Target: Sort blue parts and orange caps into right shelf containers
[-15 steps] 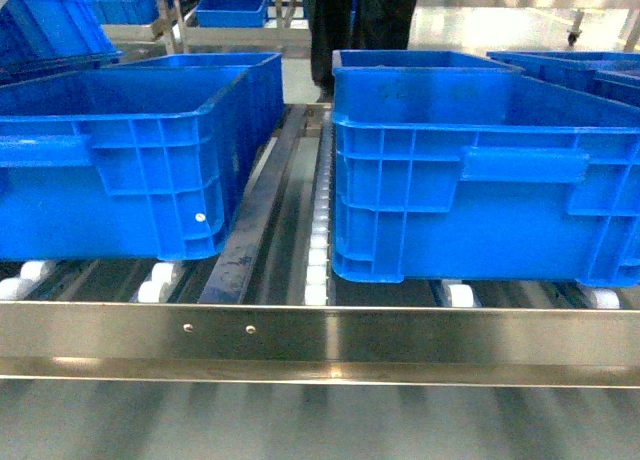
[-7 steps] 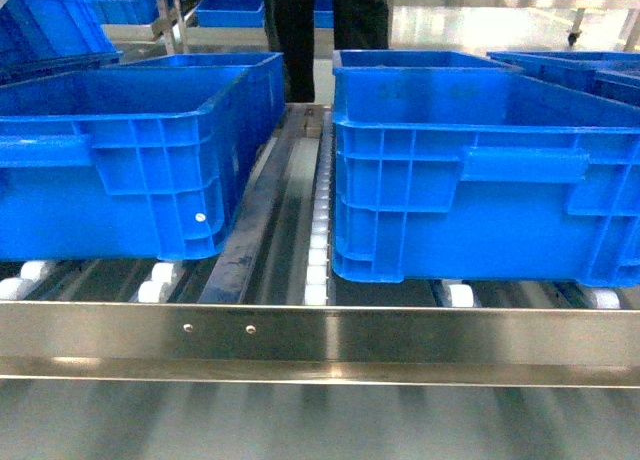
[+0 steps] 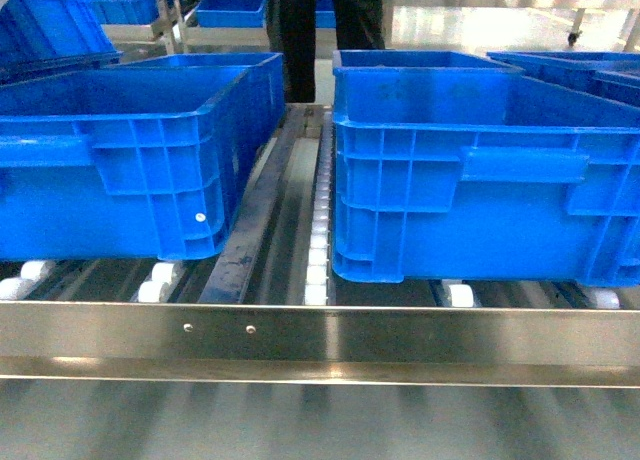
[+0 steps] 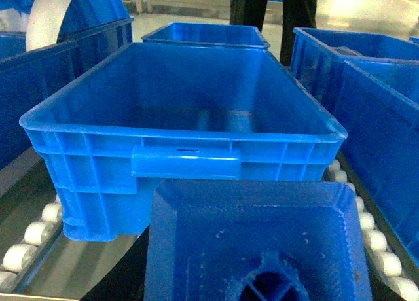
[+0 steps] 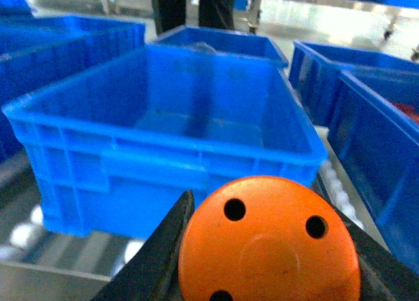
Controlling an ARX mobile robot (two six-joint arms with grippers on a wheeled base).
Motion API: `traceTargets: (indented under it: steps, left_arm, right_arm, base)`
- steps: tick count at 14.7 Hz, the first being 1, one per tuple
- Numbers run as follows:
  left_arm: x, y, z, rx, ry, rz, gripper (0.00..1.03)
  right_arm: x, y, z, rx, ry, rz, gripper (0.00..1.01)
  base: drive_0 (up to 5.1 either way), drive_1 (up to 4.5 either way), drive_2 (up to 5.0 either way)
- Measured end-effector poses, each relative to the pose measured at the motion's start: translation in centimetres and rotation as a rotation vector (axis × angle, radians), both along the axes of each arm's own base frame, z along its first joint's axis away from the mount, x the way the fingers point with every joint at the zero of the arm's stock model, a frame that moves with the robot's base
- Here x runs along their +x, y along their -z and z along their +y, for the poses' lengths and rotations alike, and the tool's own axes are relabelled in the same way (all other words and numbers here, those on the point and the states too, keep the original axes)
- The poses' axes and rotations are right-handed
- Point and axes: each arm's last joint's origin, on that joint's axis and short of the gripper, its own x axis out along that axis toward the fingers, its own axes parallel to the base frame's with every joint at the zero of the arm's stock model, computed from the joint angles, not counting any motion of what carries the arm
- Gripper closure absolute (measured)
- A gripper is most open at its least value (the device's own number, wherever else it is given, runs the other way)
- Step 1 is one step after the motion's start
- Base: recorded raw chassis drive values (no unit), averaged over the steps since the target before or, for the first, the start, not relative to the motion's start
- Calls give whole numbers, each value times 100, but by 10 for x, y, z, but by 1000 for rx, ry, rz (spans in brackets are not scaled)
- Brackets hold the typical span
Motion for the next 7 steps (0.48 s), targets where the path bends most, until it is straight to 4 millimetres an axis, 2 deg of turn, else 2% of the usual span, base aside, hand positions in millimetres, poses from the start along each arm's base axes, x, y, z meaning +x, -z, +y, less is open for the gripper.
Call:
traceTargets:
  steps: [3, 5, 6, 7]
  left_arm:
    - [0, 0, 0, 0, 0, 0, 59]
    - [0, 0, 0, 0, 0, 0, 59]
    - [0, 0, 0, 0, 0, 0, 59]
    - [0, 0, 0, 0, 0, 0, 59]
  right_arm:
    - [13, -17, 1, 24, -7, -54, 58]
    - [59, -40, 9, 46, -18, -125, 58]
    - [98, -48, 14, 55, -26, -104, 58]
    - [136, -48, 21, 54, -45, -72, 48]
  base:
    - [0, 0, 0]
    - [0, 0, 0]
    - [0, 0, 0]
    - [0, 0, 0]
